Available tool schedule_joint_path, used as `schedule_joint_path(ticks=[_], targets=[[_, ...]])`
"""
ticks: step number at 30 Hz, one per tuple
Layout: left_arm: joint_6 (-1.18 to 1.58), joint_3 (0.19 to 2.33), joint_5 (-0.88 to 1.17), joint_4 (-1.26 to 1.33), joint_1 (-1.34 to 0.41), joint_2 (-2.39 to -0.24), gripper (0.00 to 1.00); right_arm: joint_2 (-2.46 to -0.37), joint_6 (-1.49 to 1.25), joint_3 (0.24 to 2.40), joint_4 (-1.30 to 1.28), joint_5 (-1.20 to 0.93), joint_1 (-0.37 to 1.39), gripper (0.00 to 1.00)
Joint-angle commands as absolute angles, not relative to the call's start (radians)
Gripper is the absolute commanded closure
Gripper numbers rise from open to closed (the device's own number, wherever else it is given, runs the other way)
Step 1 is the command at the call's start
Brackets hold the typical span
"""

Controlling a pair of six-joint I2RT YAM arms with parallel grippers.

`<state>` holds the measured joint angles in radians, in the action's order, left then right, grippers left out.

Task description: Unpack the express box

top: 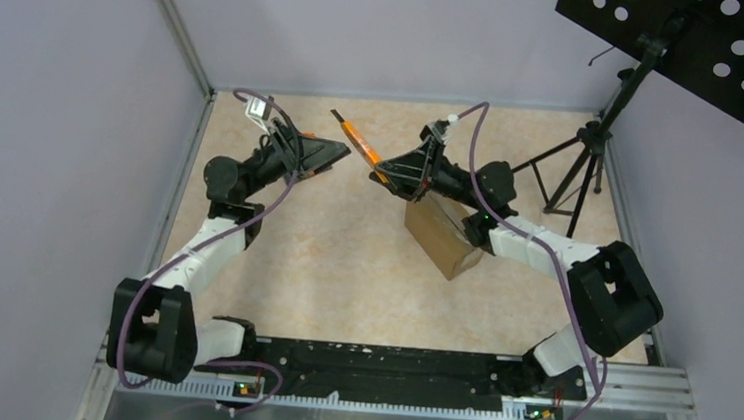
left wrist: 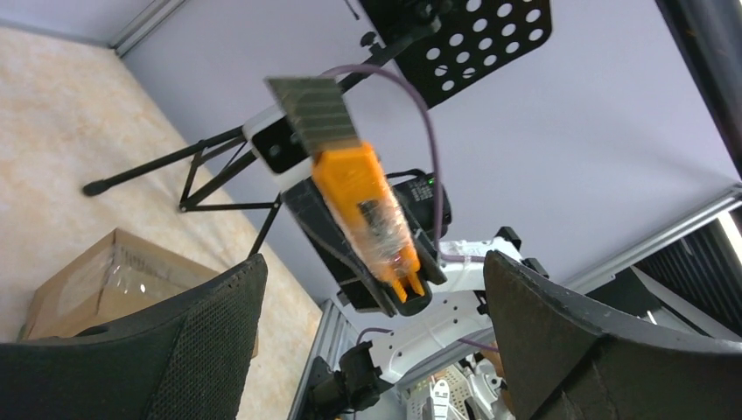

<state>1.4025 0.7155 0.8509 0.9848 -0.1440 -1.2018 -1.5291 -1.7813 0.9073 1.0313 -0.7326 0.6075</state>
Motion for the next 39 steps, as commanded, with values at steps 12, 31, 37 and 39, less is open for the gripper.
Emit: schedule_joint_path(ticks=[12, 31, 37, 39], targets=[[1.65, 0.769, 0.681, 1.658, -0.255, -1.466, 0.15, -1.509, -2.058, 0.823, 1.355, -0.624, 0.626, 1.0], [1.675, 0.867, 0.625, 1.726, -0.297, -1.535, 0.49, -1.482, -2.072, 0.768, 1.362, -0.577, 0.627, 1.0], [1.653, 0.849, 0.637, 1.69, -0.303, -1.512, 0.81, -1.471, -2.076, 0.743, 1.363, -0.558, 0.627, 1.0], [1.638, 0.846, 0.646, 1.653, -0.305, -1.499, 0.94, -1.47, -2.074, 0.742, 1.362, -0.557, 0.628, 1.0]])
